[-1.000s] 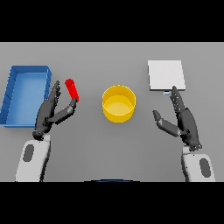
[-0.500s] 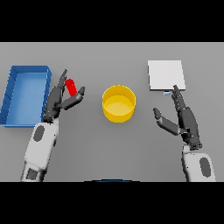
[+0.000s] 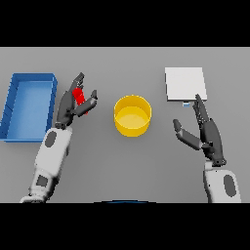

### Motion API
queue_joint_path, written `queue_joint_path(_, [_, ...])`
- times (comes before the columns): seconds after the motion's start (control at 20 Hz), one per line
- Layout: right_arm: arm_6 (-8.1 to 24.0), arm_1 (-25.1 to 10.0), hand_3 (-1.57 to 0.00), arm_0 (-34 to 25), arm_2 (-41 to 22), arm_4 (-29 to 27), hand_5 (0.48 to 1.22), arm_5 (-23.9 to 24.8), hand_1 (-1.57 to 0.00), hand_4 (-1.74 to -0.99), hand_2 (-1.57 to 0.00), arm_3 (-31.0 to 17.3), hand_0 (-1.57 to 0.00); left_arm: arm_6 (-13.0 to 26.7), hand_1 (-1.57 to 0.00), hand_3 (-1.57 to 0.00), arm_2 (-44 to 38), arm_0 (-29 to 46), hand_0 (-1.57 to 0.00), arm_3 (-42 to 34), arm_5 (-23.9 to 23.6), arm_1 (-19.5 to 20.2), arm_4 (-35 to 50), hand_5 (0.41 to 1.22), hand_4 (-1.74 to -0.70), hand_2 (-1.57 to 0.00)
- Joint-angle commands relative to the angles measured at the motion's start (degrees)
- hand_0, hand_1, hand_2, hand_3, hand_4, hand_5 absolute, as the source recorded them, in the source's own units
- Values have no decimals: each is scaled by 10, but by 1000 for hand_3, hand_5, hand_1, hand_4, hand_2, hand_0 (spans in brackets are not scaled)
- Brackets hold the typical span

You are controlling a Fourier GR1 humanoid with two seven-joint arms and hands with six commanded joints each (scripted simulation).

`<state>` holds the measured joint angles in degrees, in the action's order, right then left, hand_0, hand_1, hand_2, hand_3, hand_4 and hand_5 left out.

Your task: Pick up the red beaker and tilt it to pour out 1 green nut into yellow bowl. Pick up the yellow bowl and place it on the metallic measuring scale.

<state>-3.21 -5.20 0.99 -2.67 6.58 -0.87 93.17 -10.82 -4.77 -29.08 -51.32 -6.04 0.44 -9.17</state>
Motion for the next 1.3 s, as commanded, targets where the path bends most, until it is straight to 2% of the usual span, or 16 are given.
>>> queue_joint_path(0.0, [4,-1,1,3,-1,1,645,-1,1,-1294,1,1,1,-8,-306,-239,-6,-2,-338,7,-3,-1,4,765,-1385,-322])
queue_joint_path(0.05, [9,2,1,2,-4,3,645,0,1,-1292,1,3,1,-17,-556,-416,-14,-5,-585,12,-3,-6,13,786,-1416,-551])
queue_joint_path(0.1, [13,1,1,-1,0,-1,646,1,1,-1292,1,2,1,-23,-759,-647,-18,-12,-782,24,-5,-11,17,873,-1420,-755])
queue_joint_path(0.15, [17,-1,1,-5,0,1,646,1,1,-1290,1,0,1,-26,-921,-832,-25,-18,-940,30,-10,-12,20,943,-1425,-918])
queue_joint_path(0.2, [16,1,1,-4,-3,4,647,2,1,-1291,1,3,1,-28,-1051,-980,-26,-23,-1066,36,-16,-15,19,998,-1483,-1049])
queue_joint_path(0.25, [20,1,1,-6,-2,3,649,1,1,-1291,1,-2,1,-40,-1155,-1081,-25,-22,-1167,39,-18,-14,14,1043,-1529,-1153])
queue_joint_path(0.3, [8,2,1,1,-7,7,651,-1,1,-1292,1,-2,1,-43,-1238,-1126,-20,-24,-1248,37,-21,-14,12,1079,-1566,-1237])
queue_joint_path(0.4, [12,-2,1,-8,1,1,649,-1,1,-1290,1,-6,1,-41,-1358,-1176,-14,-24,-1364,35,-18,-14,17,1130,-1621,-1357])
queue_joint_path(0.5, [-3,2,1,3,-6,9,647,2,1,-1287,1,-2,1,-35,-1435,-1318,-5,-24,-1439,37,-19,-9,9,1163,-1560,-1434])
queue_joint_path(0.65, [4,1,1,-4,-2,6,650,4,1,-1289,1,-3,1,-37,-1501,-1442,5,-26,-1503,22,-22,-8,-2,1191,-1519,-1501])
queue_joint_path(0.9, [-5,2,1,4,-7,10,662,1,1,-1294,1,1,1,-14,-1548,-1529,7,-14,-1549,-38,-13,-7,-6,1211,-1500,-1548])
queue_joint_path(1.05, [-1,4,1,2,-8,17,664,6,1,-1289,1,-4,1,22,-1559,-1549,28,-25,-1560,-82,-13,9,-39,1216,-1496,-1559])
queue_joint_path(1.15, [-14,4,1,3,-10,14,663,0,1,-1281,1,-3,1,53,-1564,-1557,53,-27,-1564,-102,-14,22,-65,1181,-1584,-1563])
queue_joint_path(1.25, [-5,3,1,-3,-12,18,667,1,1,-1277,1,-5,1,73,-1565,-1560,75,-33,-1565,-110,-11,32,-82,1170,-1616,-1565])
